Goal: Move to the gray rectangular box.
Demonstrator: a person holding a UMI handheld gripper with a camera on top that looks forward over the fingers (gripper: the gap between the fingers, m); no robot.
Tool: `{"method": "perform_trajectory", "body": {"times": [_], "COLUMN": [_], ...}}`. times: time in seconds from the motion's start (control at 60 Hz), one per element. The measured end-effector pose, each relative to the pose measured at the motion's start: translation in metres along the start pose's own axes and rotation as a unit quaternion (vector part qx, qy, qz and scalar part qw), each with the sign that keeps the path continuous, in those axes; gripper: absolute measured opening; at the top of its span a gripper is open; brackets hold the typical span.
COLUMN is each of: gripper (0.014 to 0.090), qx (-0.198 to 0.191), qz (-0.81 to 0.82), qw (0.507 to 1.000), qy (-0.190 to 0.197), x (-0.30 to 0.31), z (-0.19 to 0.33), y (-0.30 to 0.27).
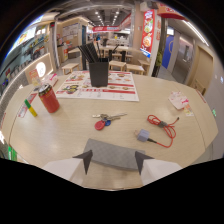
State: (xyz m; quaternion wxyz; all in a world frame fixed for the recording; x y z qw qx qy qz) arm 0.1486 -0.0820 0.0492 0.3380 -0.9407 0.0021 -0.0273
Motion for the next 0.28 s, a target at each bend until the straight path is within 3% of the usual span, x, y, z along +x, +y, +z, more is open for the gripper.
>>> {"method": "perform_trajectory", "body": {"times": [0.283], "gripper": [0.0844], "qx": [0.002], "qz": [0.01], "qw": [1.0], "qy": [0.0], "x": [-0.004], "z": [-0.0018], "y": [-0.0027]}}
